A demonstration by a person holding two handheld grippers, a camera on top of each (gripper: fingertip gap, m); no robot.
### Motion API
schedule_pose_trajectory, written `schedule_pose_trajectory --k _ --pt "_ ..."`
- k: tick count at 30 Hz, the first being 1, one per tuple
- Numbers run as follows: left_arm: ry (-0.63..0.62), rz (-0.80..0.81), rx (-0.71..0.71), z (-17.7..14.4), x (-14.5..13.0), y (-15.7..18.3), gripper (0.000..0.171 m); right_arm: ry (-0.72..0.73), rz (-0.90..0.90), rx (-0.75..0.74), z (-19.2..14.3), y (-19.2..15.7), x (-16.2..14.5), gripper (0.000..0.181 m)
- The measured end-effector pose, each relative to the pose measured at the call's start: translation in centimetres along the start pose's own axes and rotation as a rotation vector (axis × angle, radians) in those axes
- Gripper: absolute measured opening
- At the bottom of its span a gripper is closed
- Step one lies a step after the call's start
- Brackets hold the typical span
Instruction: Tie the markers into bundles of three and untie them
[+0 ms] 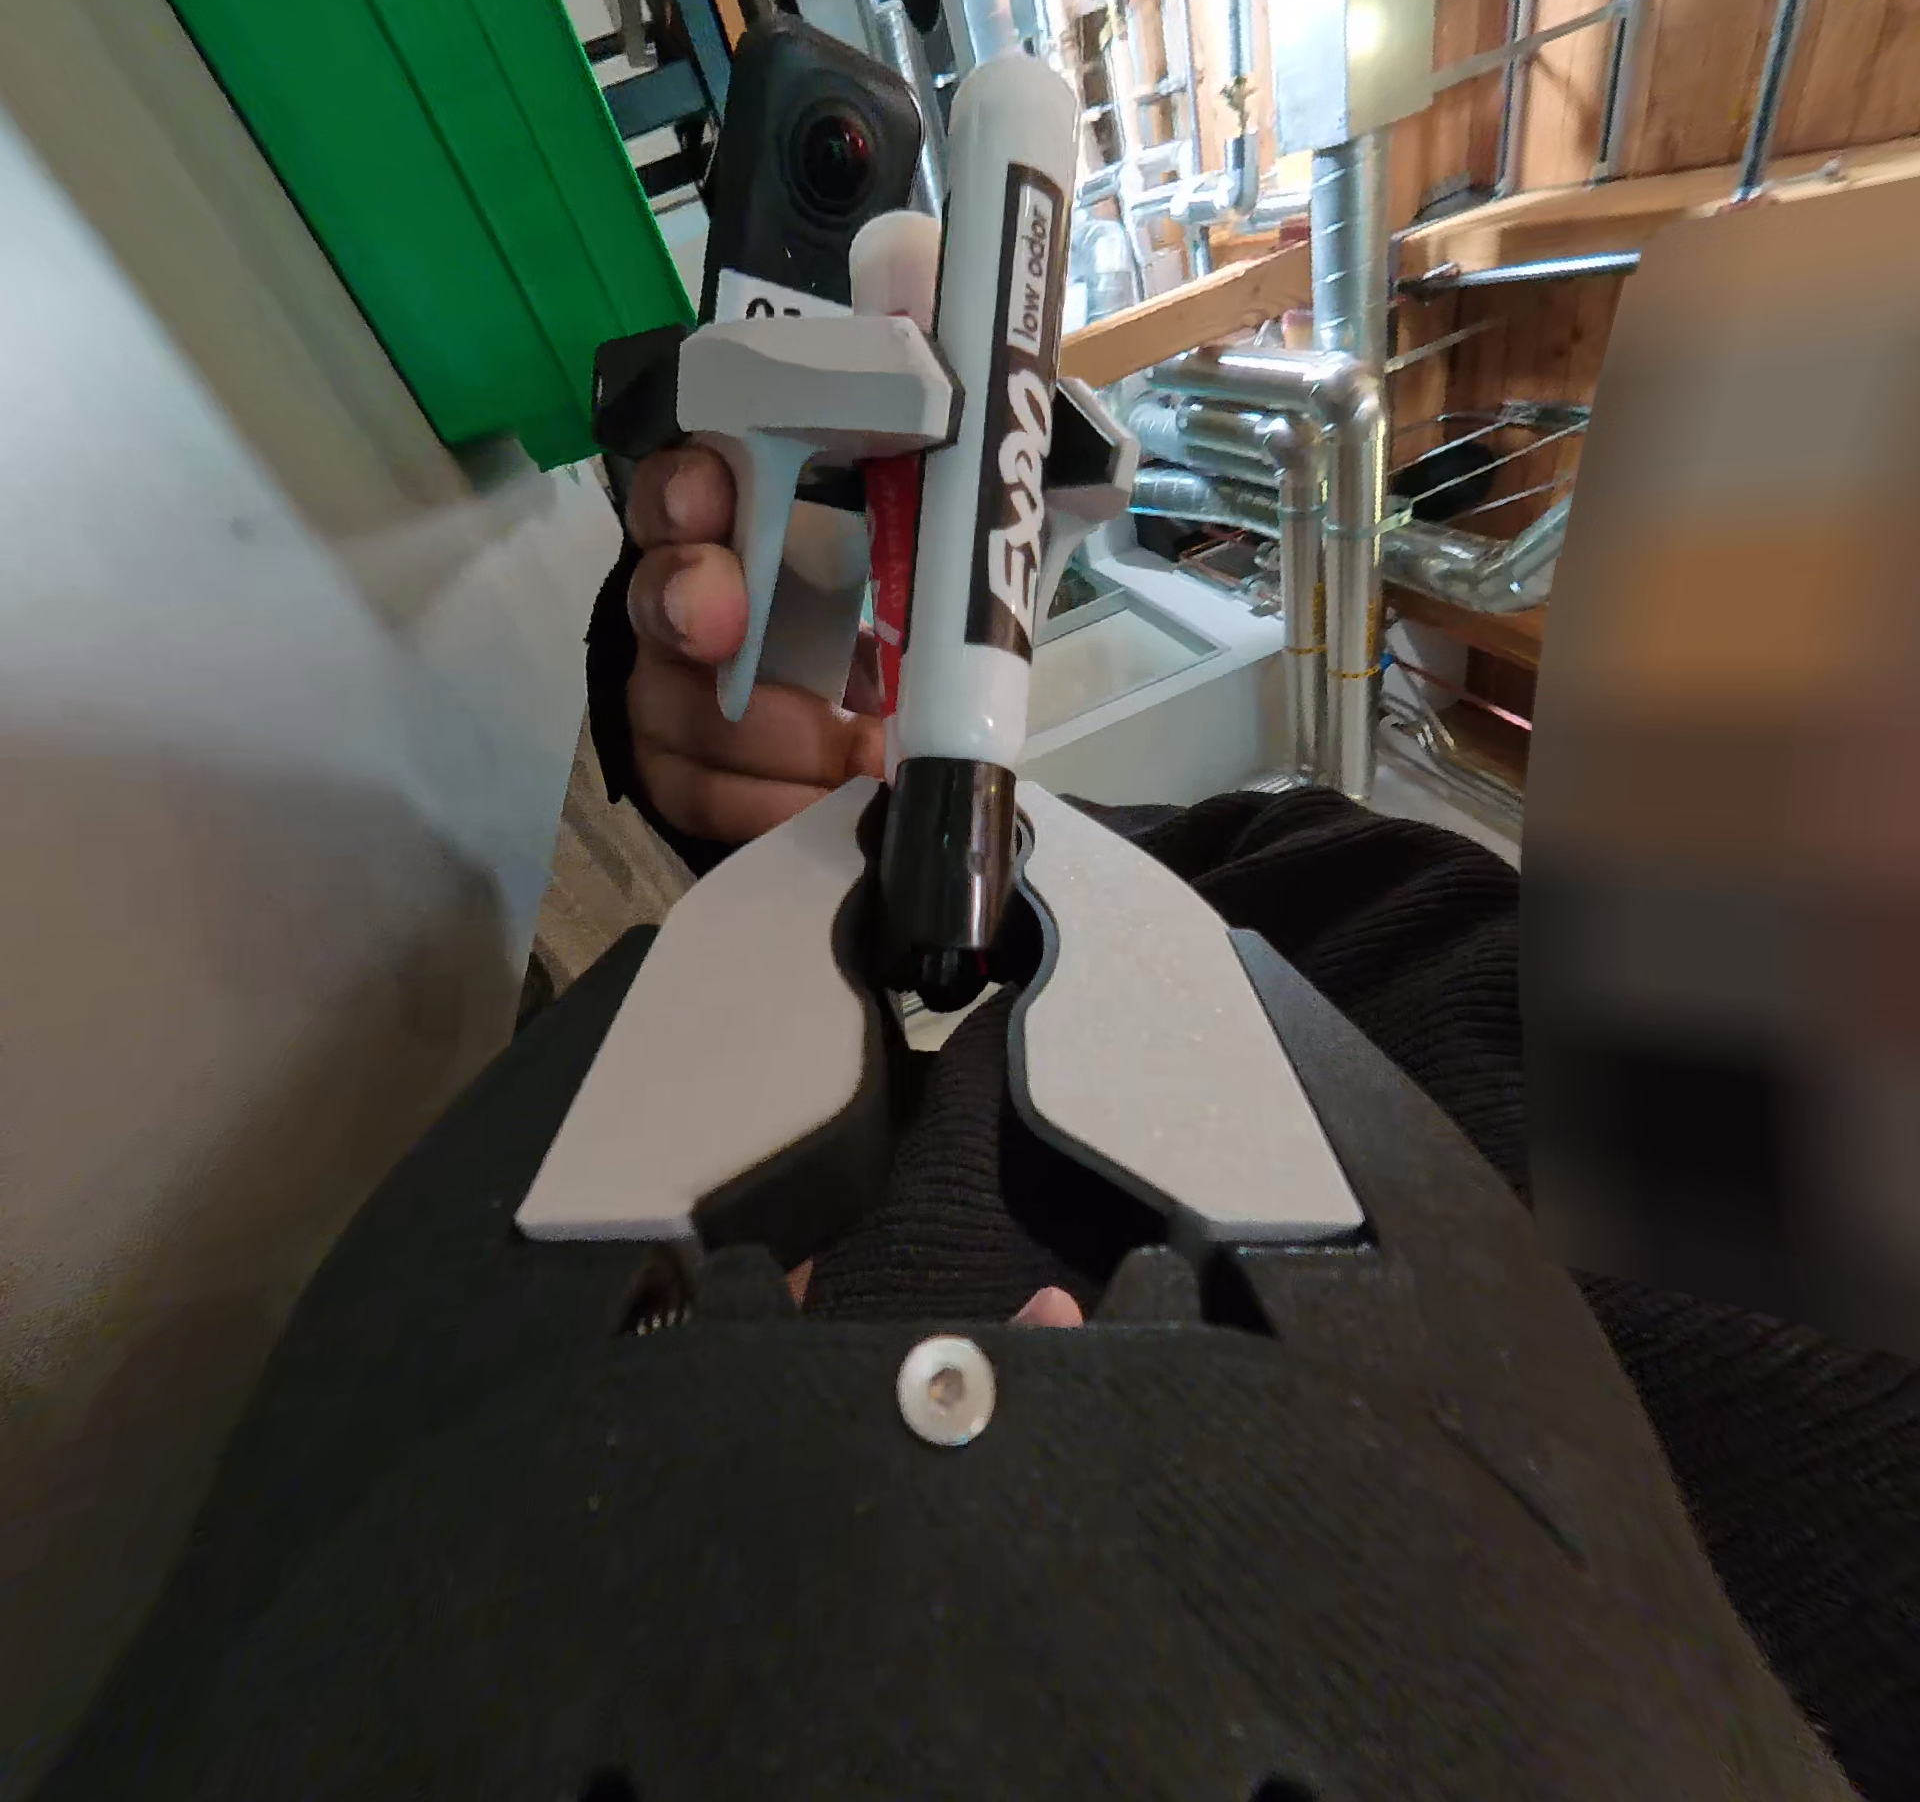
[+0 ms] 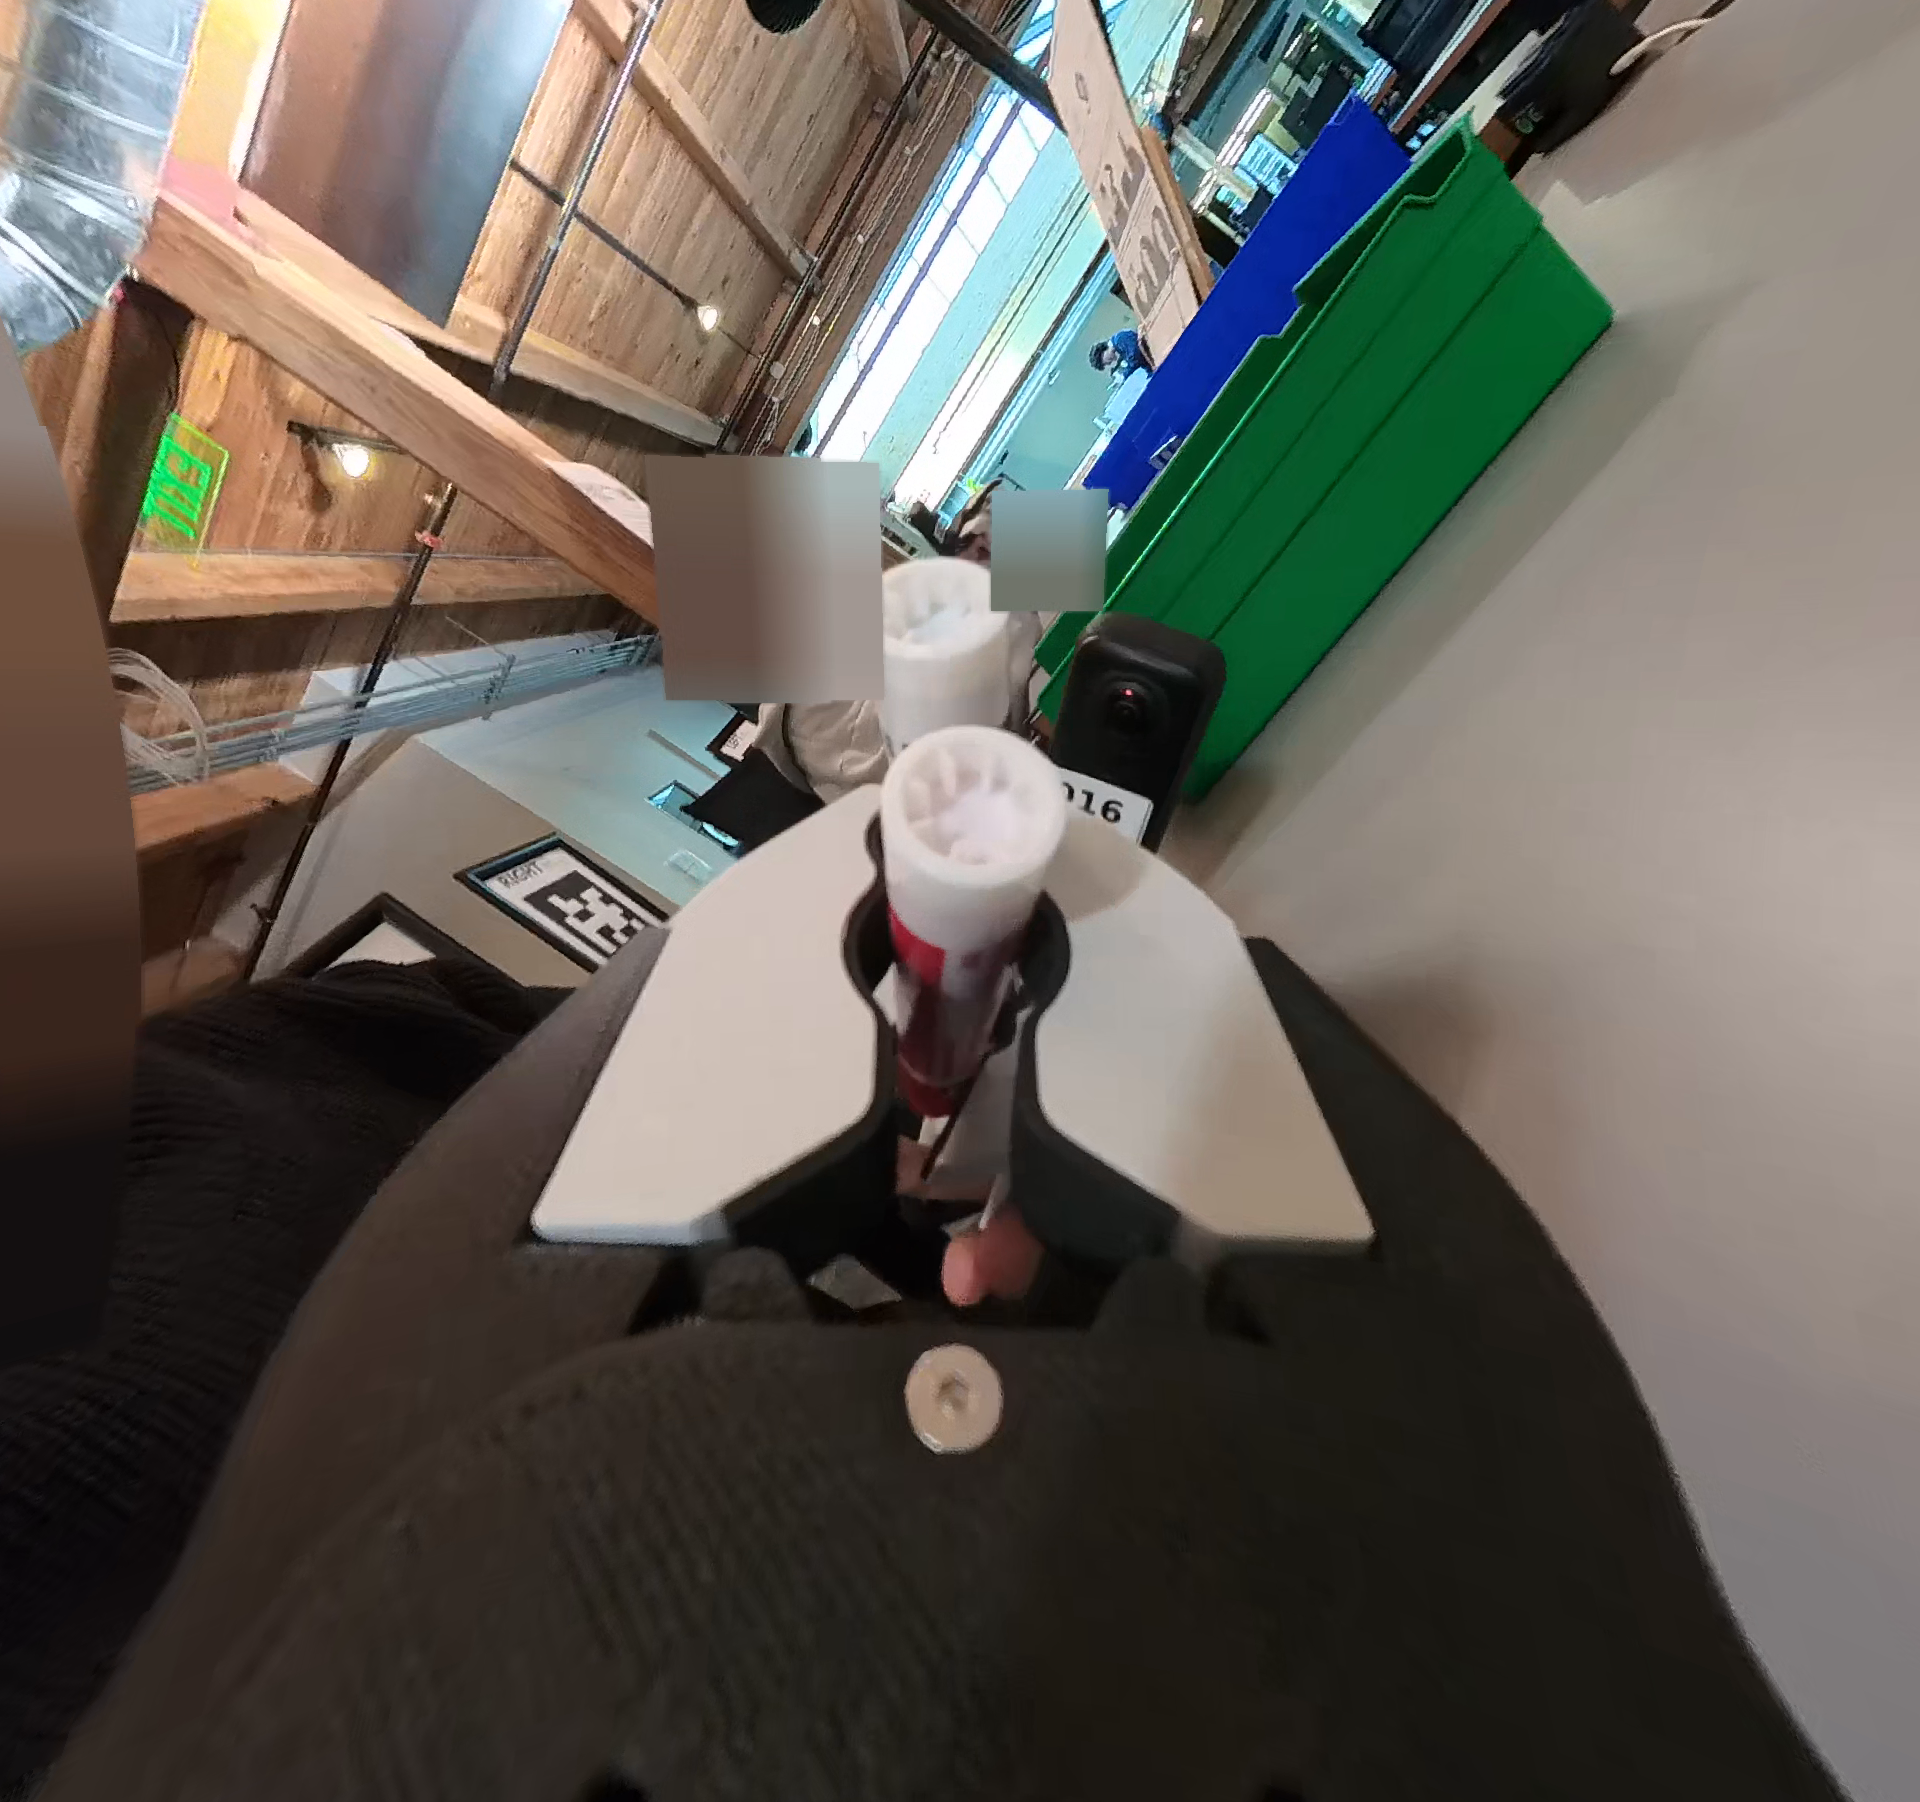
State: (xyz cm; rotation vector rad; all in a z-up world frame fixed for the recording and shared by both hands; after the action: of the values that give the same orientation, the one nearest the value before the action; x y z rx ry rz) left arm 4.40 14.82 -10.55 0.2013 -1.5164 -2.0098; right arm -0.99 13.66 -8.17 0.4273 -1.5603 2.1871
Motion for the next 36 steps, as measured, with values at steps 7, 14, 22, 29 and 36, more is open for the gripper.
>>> schedule_pose_trajectory --k 7,14,22,29,36 --pt "-0.018 0.049 0.034 -0.1 -0.2 -0.3 0.017 0.010 0.045 0.009 -0.3 0.2 -0.1 0.022" --pt "-0.011 0.084 0.060 -0.3 0.2 -0.5 0.017 -0.010 0.003 -0.020 -0.5 0.5 -0.1 0.021" --pt "-0.020 0.124 0.098 -0.7 0.3 -0.8 0.017 0.033 -0.010 -0.048 -1.3 0.8 1.3 0.023" --pt "-0.080 0.199 0.167 -1.1 -0.1 -1.5 0.016 0.014 -0.094 -0.085 -2.0 0.9 2.3 0.031" --pt "-0.153 0.219 0.216 -1.6 -0.9 -2.1 0.016 -0.219 -0.157 -0.087 -2.9 0.8 0.7 0.021"
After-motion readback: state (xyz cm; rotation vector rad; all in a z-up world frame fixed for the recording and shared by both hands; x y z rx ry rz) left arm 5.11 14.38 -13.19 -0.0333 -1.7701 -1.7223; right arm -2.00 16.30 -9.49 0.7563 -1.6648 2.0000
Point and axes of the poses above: each gripper's, where its closed fingertips meet, z out along the fingers, x out of its top, y = z × x across the jaws, the point moved 2 cm from there along -z, back along the fingers, and after that the axes turned 13 degrees about y, right-handed, at the moved point
